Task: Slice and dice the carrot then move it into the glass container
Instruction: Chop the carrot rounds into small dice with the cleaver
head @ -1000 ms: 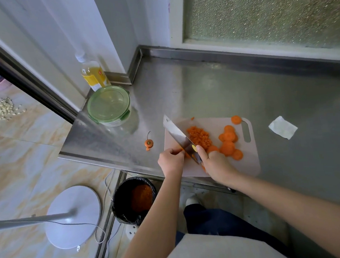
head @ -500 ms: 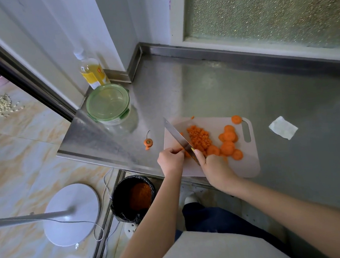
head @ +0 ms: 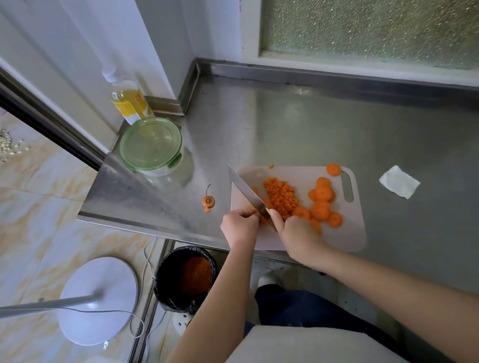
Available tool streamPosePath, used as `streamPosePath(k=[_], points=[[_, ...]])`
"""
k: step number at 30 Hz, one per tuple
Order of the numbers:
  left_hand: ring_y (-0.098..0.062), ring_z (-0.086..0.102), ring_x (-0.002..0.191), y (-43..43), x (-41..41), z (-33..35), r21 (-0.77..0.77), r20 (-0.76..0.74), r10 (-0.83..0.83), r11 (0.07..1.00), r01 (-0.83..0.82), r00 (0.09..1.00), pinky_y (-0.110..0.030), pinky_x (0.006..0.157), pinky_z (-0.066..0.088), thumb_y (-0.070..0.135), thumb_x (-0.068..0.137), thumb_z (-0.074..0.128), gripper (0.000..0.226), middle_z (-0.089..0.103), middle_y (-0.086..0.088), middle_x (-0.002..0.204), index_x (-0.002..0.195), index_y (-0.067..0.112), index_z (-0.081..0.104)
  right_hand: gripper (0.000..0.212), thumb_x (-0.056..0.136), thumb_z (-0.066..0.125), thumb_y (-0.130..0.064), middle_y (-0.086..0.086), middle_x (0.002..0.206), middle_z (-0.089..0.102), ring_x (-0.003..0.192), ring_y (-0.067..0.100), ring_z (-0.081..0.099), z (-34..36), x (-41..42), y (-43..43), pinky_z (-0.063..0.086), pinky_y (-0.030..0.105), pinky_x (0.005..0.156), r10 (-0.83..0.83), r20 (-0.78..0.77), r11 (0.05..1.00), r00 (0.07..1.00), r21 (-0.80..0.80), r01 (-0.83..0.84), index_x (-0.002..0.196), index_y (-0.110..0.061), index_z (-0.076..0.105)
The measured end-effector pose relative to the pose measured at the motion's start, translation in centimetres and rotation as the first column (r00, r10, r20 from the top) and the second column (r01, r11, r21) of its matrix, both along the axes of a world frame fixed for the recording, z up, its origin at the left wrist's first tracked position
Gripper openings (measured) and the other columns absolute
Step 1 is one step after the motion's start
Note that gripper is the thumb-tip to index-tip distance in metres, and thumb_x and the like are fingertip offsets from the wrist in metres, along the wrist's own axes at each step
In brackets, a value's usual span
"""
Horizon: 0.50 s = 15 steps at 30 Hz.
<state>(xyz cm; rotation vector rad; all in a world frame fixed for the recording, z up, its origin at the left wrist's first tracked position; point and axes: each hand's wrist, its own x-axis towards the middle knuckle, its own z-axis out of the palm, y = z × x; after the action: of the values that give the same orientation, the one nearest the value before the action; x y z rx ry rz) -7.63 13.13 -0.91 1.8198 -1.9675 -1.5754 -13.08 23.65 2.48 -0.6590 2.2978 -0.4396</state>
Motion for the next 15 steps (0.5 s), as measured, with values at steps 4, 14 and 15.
streamPosePath(k=[4, 14, 15], points=[[-0.004, 0.05, 0.062, 0.1, 0.0, -0.1, 0.002, -0.013, 0.009, 1.0, -0.009, 1.0, -0.007, 0.045, 0.032, 0.017, 0.083, 0.067, 0.009, 0.062, 0.0, 0.076, 0.084, 0.009, 0.072, 0.065, 0.099, 0.022, -0.049, 0.005, 0.058, 0.051, 0.058, 0.025, 0.055, -1.7, 0.4, -0.3, 0.026, 0.022, 0.041, 0.034, -0.12, 0.998, 0.992, -0.046, -0.039, 0.056, -0.006, 0.045], [-0.011, 0.06, 0.082, 0.4, 0.5, -0.3, -0.028, -0.029, 0.014, 1.0, -0.015, 0.999, -0.019, 0.07, 0.044, 0.026, 0.082, 0.07, 0.017, 0.068, 0.003, 0.088, 0.093, 0.014, 0.073, 0.063, 0.101, 0.023, -0.047, 0.007, 0.068, 0.055, 0.067, 0.025, 0.056, -1.5, -0.2, -0.8, 0.03, 0.02, 0.042, -0.02, -0.018, 0.999, 1.0, -0.049, 0.019, 0.089, 0.0, 0.063], [-0.012, 0.061, 0.084, 0.5, 0.7, -0.3, -0.038, -0.04, 0.015, 0.999, -0.016, 0.999, -0.02, 0.072, 0.045, 0.027, 0.082, 0.07, 0.018, 0.07, 0.001, 0.091, 0.095, 0.015, 0.073, 0.063, 0.101, 0.023, -0.047, 0.004, 0.061, 0.05, 0.067, 0.027, 0.058, -1.8, -0.4, -0.8, 0.029, 0.019, 0.042, -0.028, -0.032, 0.999, 0.999, -0.047, 0.026, 0.075, -0.003, 0.06]])
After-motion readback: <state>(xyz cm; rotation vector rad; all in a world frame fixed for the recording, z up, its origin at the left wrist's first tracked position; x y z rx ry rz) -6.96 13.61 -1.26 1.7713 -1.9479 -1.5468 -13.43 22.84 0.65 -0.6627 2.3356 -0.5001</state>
